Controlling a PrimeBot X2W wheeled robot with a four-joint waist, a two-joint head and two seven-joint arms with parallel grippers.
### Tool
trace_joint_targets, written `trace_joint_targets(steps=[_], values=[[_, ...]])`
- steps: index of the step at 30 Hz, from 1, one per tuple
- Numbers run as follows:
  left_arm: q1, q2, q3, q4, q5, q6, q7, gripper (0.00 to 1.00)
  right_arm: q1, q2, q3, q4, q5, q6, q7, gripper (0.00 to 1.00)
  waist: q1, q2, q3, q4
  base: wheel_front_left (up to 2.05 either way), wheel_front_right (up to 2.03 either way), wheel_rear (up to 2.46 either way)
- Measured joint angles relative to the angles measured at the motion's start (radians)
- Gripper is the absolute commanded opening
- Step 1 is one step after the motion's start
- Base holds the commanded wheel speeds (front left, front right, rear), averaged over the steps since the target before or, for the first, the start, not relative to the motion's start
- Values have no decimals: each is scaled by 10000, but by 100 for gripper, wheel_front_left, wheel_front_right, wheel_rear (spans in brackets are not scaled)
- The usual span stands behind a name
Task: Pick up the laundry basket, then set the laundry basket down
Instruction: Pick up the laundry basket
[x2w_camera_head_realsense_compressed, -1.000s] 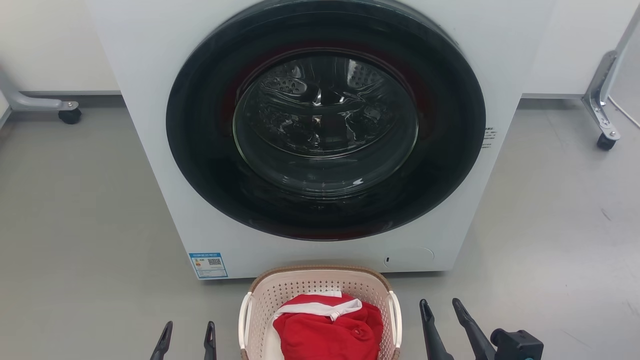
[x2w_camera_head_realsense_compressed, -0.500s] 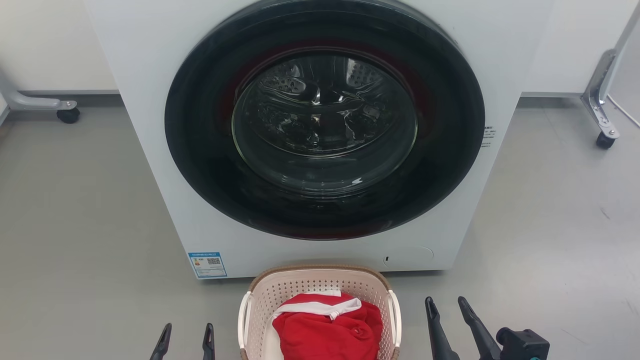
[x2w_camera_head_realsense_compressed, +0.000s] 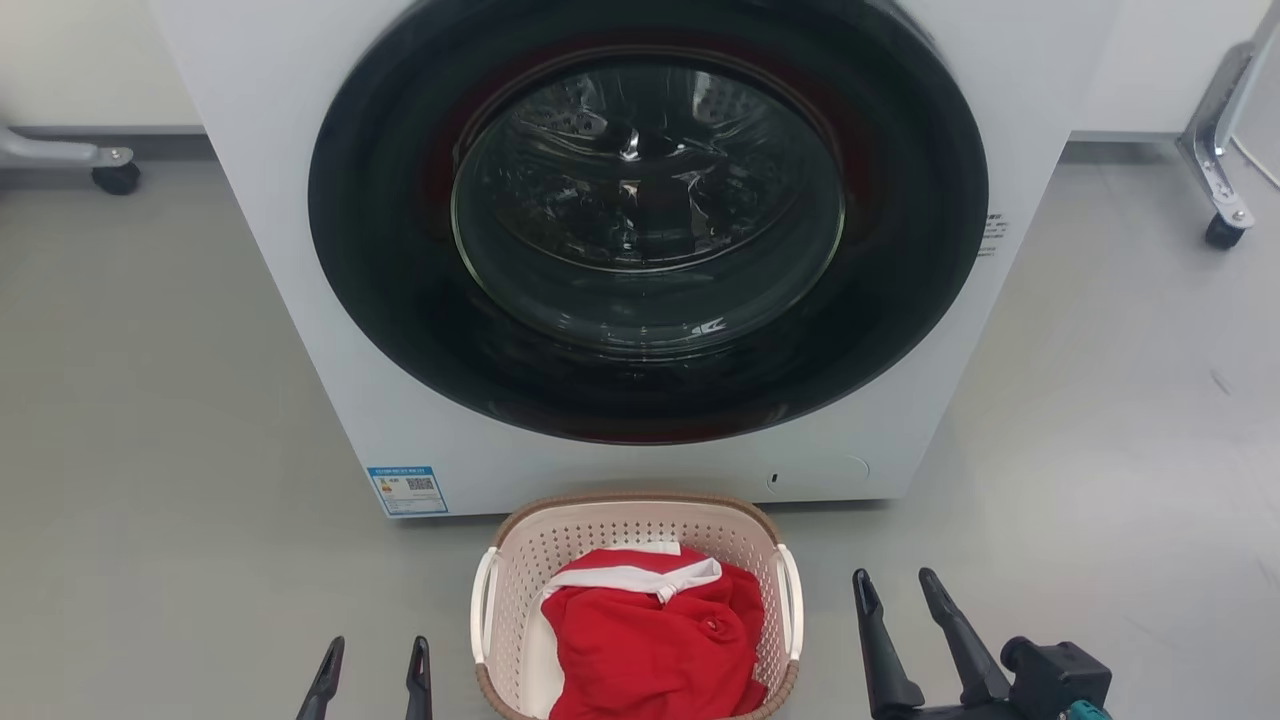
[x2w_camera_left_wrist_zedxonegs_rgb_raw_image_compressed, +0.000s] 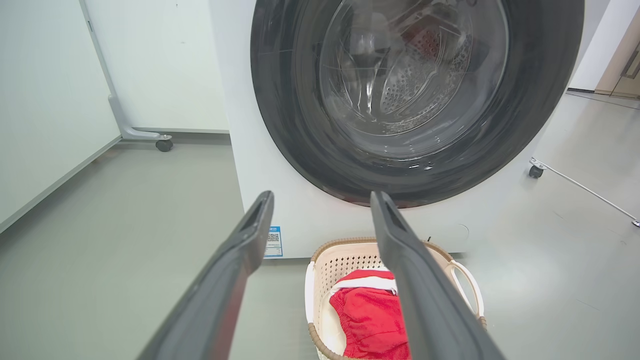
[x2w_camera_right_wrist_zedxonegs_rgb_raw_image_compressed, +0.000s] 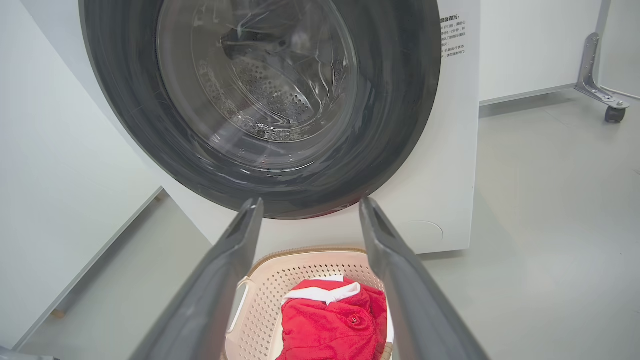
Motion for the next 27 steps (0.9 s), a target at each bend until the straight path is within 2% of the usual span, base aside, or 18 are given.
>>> trace_joint_targets(steps=[13,27], values=[[-1097,-61,98,-38,0,-94,0,100,-1107,0,-497,-209,-174,121,0,100,1,1,1506,-28,0,0,0],[-3661,-27,146,1365,-13,-502,0,100,-2844,-8,-1101,370,-265,150,-33,100,2,1,3654,-54,0,0,0]])
